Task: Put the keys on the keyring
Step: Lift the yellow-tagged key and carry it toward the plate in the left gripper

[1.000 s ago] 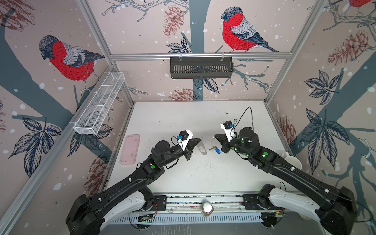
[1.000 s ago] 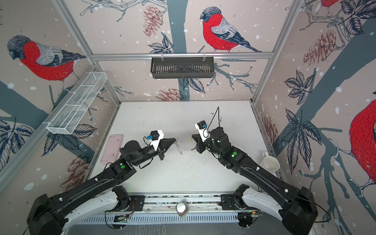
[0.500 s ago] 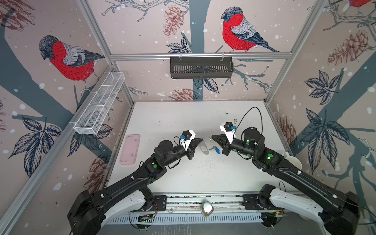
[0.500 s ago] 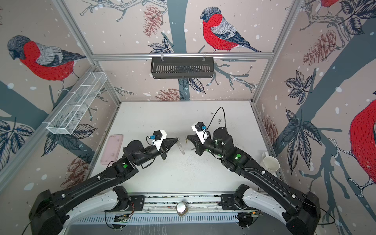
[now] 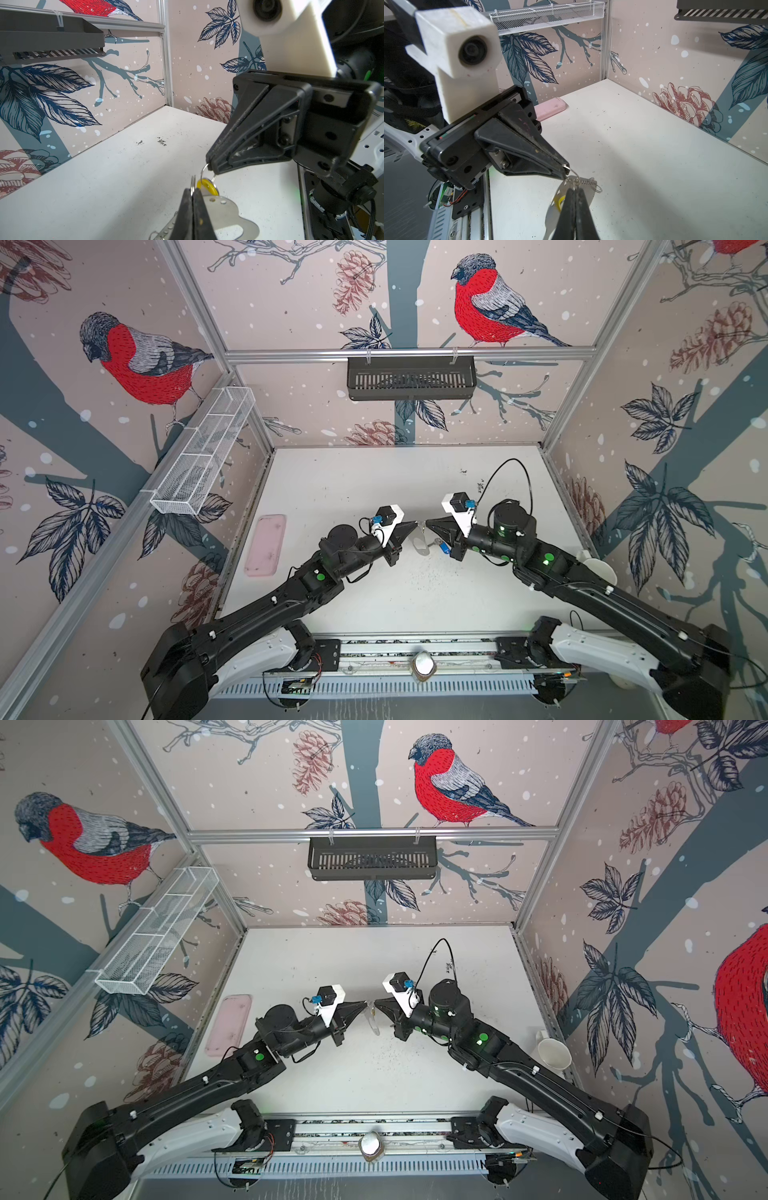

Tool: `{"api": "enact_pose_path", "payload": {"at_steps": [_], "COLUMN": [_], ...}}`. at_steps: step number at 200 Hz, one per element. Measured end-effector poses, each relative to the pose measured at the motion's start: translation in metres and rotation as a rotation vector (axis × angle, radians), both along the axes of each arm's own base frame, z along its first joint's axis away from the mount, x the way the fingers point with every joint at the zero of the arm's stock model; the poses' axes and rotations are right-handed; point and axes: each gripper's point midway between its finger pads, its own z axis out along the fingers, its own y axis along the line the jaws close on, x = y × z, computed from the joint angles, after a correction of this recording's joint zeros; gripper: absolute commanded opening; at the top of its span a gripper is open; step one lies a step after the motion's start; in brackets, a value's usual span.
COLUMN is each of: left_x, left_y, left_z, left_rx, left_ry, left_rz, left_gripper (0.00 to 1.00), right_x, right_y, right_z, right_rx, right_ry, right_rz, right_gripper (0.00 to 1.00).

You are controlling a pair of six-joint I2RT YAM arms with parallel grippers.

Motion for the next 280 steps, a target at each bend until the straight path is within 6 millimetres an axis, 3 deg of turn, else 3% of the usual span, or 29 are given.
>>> {"api": "enact_pose_path", "payload": {"at_steps": [236,254,280], "left_x": [-0.009,-0.009,-0.013], "left_y": [0.0,0.0,-0.002], "left_z": [-0.001,0.0,0.002], "left_rx": [0.0,-0.005,-0.018], "left_ry": [-0.024,-0.028,-0.04], "left_rz": [-0.025,-0.024,-0.045], "left_gripper": [0.0,0.0,0.0], "right_x": [0.01,0.009,0.011], "right_y": [0.0,0.001,-0.001], "right_z": [-0.011,-0.012,-0.011], "right_rx": [-0.036,-0.036,-0.035], "right_ry": [0.025,0.033,0.03], "right_rz": [-0.042,-0.032,-0.047], "right_gripper": [0.0,0.27,0.38]}}
